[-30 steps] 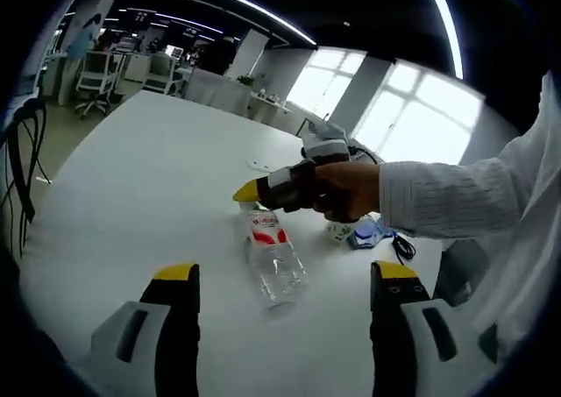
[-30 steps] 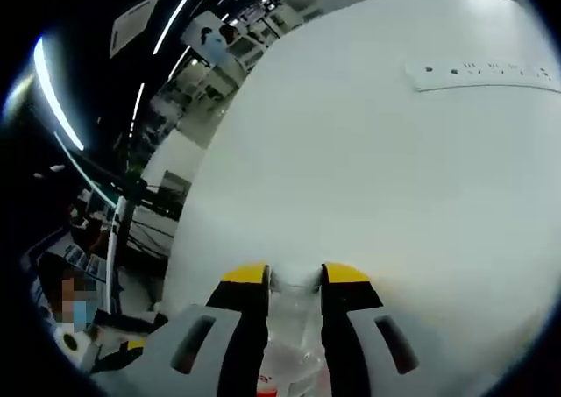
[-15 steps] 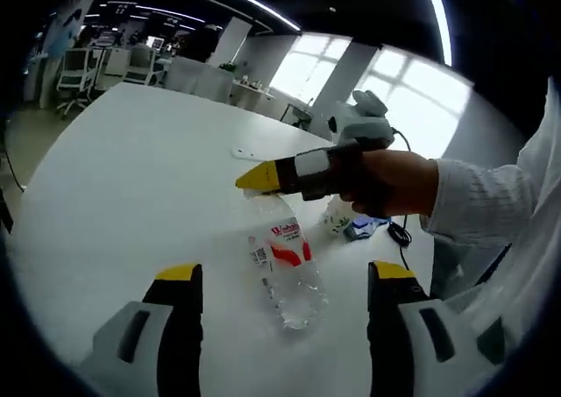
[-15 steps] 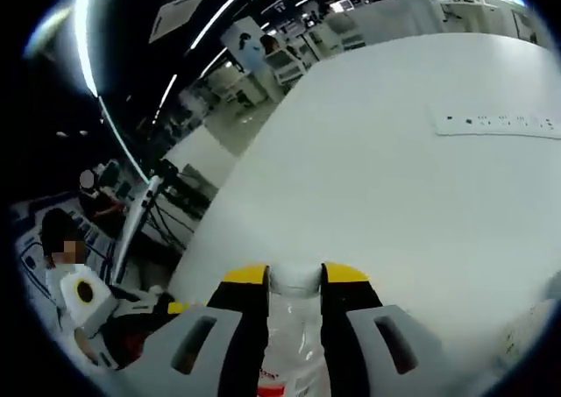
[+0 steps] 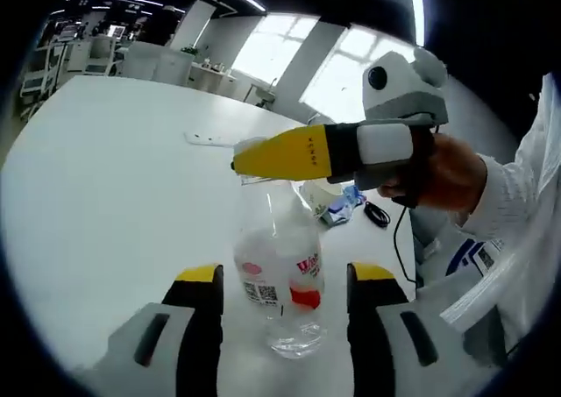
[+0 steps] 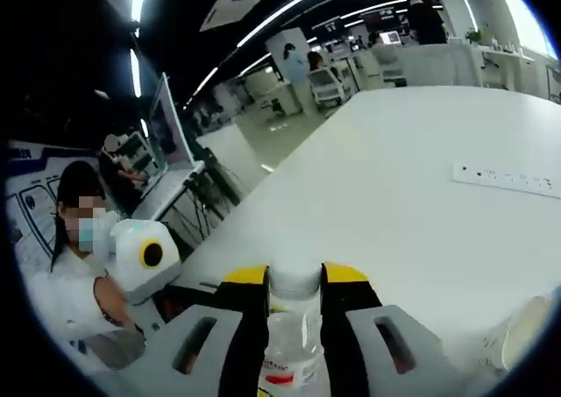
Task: Arrange the tabletop items into an orderly group along one side of the table until the central work area is clear of visible clutter.
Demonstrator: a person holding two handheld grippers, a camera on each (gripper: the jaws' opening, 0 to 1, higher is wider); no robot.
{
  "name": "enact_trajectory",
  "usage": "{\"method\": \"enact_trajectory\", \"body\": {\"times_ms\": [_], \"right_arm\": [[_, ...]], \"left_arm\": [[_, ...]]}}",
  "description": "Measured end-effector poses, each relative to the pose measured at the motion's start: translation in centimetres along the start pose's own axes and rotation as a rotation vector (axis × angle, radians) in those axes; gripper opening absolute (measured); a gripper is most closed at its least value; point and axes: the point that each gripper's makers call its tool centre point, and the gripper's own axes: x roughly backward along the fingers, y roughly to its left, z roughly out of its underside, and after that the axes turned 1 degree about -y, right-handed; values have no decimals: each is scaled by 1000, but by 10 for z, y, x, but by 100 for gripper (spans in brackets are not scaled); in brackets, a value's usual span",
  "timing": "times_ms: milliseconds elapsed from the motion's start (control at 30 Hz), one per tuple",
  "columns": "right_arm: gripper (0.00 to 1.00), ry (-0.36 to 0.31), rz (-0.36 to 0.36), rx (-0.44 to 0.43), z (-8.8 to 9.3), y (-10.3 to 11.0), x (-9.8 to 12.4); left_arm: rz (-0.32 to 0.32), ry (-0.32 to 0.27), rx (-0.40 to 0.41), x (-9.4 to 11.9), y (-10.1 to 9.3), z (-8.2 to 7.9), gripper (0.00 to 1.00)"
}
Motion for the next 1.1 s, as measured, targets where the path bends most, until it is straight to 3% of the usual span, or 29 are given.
{"method": "enact_trajectory", "body": {"times_ms": [67, 100, 167, 367, 500, 767, 1100], "right_arm": [[19, -2, -3, 17, 0, 3, 4], [19, -4, -4, 30, 1, 5, 7], [19, -9, -3, 33, 2, 5, 11], [19, -35, 8, 60, 1, 4, 25], [18, -72, 17, 151, -3, 4, 36], [18, -101, 78, 222, -9, -17, 60], [19, -172, 139, 292, -27, -40, 88]], "left_arm": [[-6, 34, -52, -3, -1, 5, 40], [-12, 45, -81, -3, 0, 6, 39], [3, 42, -55, -6, -6, 6, 39], [27, 52, -88, -10, -15, 4, 37], [34, 54, -127, -17, -19, -2, 35], [59, 81, -219, -46, -28, -14, 35], [81, 40, -344, -77, -41, -42, 35]]}}
